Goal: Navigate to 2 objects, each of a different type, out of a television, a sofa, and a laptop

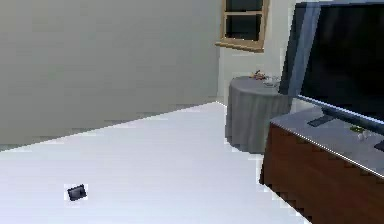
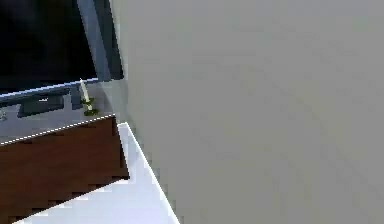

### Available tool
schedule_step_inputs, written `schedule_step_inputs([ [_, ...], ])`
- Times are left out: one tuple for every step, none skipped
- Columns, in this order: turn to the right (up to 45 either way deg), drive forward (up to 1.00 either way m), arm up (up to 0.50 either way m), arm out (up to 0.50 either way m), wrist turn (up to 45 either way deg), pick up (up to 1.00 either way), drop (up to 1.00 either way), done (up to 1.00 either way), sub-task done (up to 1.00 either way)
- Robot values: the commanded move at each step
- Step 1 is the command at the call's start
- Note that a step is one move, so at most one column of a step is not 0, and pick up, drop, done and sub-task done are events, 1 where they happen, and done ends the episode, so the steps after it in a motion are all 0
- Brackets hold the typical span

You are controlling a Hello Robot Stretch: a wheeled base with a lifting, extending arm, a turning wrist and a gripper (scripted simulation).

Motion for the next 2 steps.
schedule_step_inputs([
  [-30.0,0.00,0.00,0.00,0.0,0.00,0.00,0.00,0.00],
  [0.0,0.10,0.00,0.00,0.0,0.00,0.00,0.00,0.00],
])
